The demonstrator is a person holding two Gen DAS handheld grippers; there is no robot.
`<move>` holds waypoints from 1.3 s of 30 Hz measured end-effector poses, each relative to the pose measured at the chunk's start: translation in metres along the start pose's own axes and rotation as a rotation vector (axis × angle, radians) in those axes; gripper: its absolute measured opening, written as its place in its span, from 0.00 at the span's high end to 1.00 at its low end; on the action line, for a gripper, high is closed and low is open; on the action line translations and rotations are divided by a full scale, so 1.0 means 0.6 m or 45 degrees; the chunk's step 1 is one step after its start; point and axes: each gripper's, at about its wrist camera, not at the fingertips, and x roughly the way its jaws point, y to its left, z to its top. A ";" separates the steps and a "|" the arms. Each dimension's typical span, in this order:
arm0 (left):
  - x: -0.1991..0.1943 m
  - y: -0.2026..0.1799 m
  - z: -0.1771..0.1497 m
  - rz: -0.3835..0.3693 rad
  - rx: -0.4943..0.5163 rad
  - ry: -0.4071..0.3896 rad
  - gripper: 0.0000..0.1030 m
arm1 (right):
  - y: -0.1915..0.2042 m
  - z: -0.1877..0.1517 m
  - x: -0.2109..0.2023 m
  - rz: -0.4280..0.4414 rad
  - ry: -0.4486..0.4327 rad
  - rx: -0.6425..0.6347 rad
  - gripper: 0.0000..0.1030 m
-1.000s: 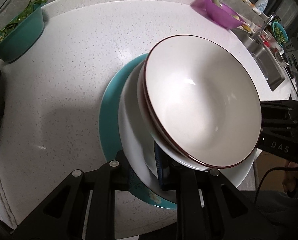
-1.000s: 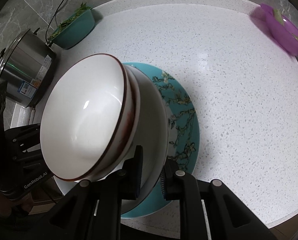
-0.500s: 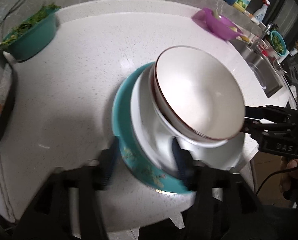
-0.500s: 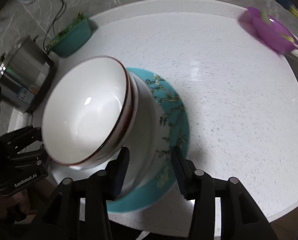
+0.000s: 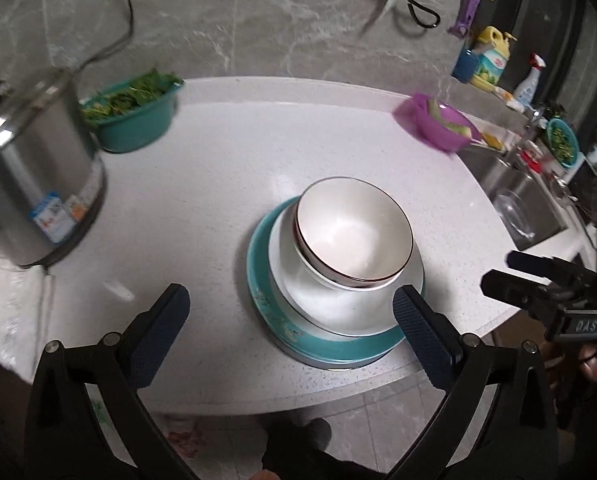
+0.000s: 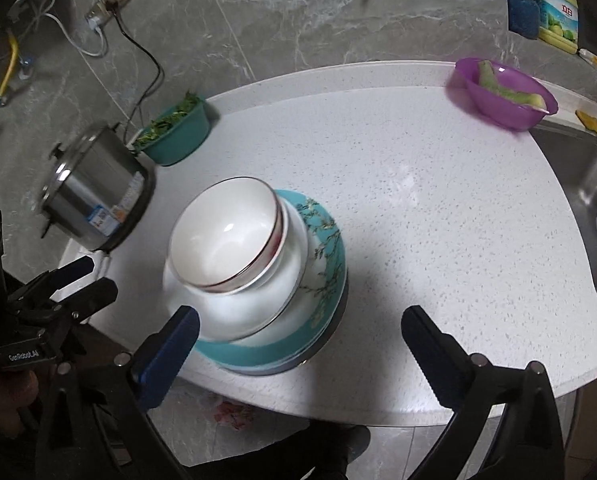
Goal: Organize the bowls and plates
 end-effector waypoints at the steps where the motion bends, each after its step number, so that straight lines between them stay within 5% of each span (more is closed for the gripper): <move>1: -0.008 -0.006 0.003 0.025 -0.004 -0.006 0.00 | 0.005 -0.002 -0.008 -0.016 -0.014 -0.002 0.00; 4: -0.034 -0.020 0.013 0.047 -0.013 -0.030 0.00 | 0.020 -0.001 -0.047 -0.046 -0.081 0.022 0.00; 10: -0.073 0.001 0.036 -0.223 -0.097 -0.020 0.00 | 0.061 0.010 -0.110 -0.193 -0.153 0.108 0.00; 17: -0.111 0.026 0.077 -0.276 -0.016 0.012 0.00 | 0.132 0.020 -0.150 -0.314 -0.160 0.187 0.00; 19: -0.124 0.039 0.086 -0.261 0.007 0.004 0.00 | 0.149 0.025 -0.155 -0.400 -0.151 0.211 0.00; 22: -0.146 0.041 0.100 -0.114 0.105 -0.013 0.00 | 0.162 0.031 -0.164 -0.490 -0.151 0.246 0.00; 26: -0.156 0.055 0.115 -0.138 0.104 -0.014 0.00 | 0.186 0.038 -0.175 -0.568 -0.165 0.250 0.00; 31: -0.159 0.060 0.127 -0.061 0.131 -0.037 0.00 | 0.207 0.042 -0.176 -0.599 -0.181 0.226 0.00; 39: -0.173 0.073 0.133 -0.069 0.079 -0.084 0.00 | 0.214 0.047 -0.180 -0.584 -0.202 0.215 0.00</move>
